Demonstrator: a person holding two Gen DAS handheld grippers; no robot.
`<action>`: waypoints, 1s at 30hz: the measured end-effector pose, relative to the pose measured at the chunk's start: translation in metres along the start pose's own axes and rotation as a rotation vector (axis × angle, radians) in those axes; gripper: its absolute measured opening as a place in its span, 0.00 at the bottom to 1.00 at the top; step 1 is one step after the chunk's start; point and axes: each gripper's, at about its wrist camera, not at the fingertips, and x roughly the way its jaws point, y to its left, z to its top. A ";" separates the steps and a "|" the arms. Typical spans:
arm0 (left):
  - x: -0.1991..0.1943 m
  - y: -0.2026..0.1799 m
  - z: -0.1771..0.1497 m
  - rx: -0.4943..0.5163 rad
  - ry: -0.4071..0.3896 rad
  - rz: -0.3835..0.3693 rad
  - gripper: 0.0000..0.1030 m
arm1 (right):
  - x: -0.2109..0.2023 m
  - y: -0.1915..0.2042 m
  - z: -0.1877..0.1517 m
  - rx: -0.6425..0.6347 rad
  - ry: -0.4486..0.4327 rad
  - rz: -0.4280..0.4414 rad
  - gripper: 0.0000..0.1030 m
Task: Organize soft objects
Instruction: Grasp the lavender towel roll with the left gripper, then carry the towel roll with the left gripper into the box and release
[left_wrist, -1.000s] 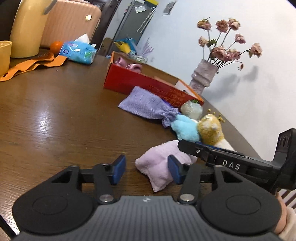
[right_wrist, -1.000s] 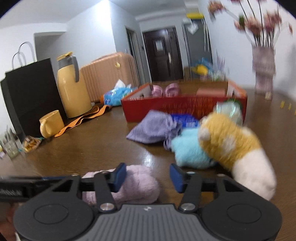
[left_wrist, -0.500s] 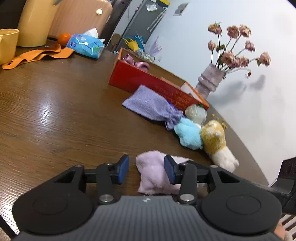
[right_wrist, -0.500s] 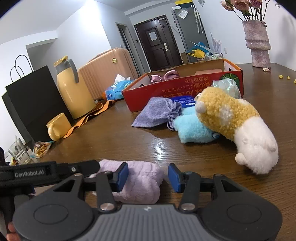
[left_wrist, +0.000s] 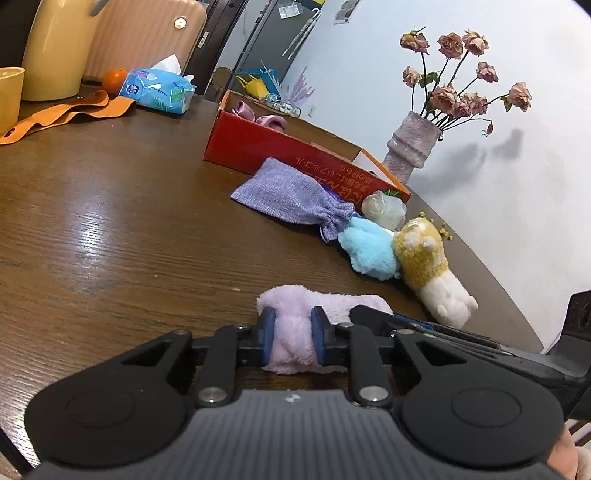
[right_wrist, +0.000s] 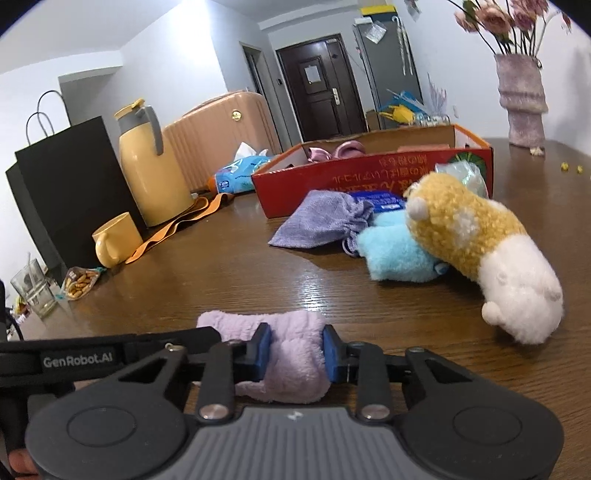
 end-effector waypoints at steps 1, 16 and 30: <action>-0.002 -0.001 0.001 0.000 -0.008 -0.007 0.17 | -0.002 0.000 0.002 0.007 -0.003 0.008 0.25; 0.062 -0.039 0.182 0.133 -0.109 -0.042 0.16 | 0.044 -0.028 0.179 -0.032 -0.069 0.026 0.25; 0.259 0.018 0.284 0.262 0.033 0.274 0.18 | 0.301 -0.092 0.294 0.161 0.277 -0.026 0.27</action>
